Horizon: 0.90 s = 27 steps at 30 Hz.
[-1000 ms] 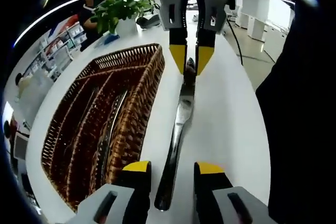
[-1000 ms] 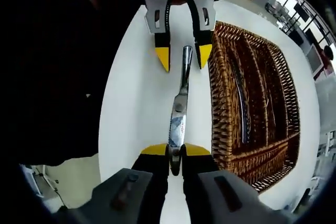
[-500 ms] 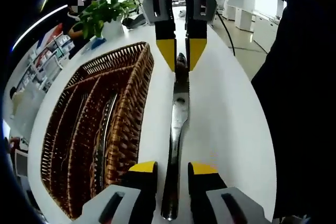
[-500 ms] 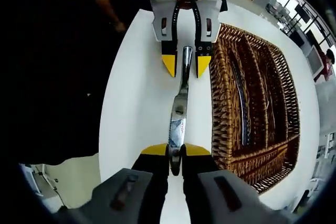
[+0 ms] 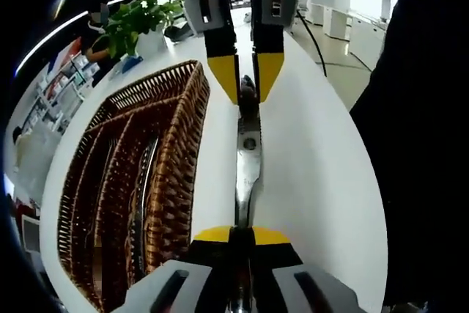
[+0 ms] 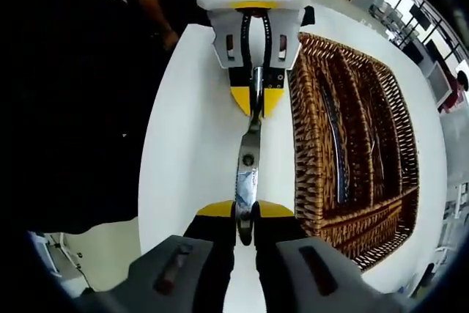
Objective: Arrange the knives, forks, and spoons in their matching storage slots by inserting each utensil handle-first until every utensil is classified and aligned in the correct compartment
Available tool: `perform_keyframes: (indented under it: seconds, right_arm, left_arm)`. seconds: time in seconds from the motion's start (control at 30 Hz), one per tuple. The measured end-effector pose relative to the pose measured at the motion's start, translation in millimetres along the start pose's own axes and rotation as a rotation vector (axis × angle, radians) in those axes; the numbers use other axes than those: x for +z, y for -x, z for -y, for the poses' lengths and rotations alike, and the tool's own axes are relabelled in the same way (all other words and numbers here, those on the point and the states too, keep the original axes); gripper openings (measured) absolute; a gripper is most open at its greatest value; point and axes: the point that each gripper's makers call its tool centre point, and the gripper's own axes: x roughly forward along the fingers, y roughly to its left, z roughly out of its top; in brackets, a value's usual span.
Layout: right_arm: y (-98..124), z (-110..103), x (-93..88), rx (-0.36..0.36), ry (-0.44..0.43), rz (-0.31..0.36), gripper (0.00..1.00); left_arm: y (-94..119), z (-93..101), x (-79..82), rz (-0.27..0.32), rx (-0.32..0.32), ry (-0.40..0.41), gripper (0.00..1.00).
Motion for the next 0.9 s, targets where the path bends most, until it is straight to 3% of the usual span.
perform_keyframes:
  seconds: [0.3,0.63,0.8,0.9]
  right_arm:
    - [1.6,1.6,3.4,0.012,-0.030,0.068,0.13]
    - [14.3,6.0,8.1,-0.013,-0.116,0.158,0.50]
    - [26.6,4.7,0.4,-0.019,-0.208,0.197,0.57]
    - [39.0,9.3,-2.8,-0.066,-0.304,0.251,0.71]
  left_arm:
    - [11.1,2.7,2.0,0.000,-0.009,0.001,0.05]
    - [17.3,6.4,-1.7,-0.031,-0.031,0.007,0.05]
    - [26.8,6.2,-0.5,-0.049,-0.033,0.005,0.05]
    - [34.4,3.9,5.0,-0.042,-0.033,0.007,0.05]
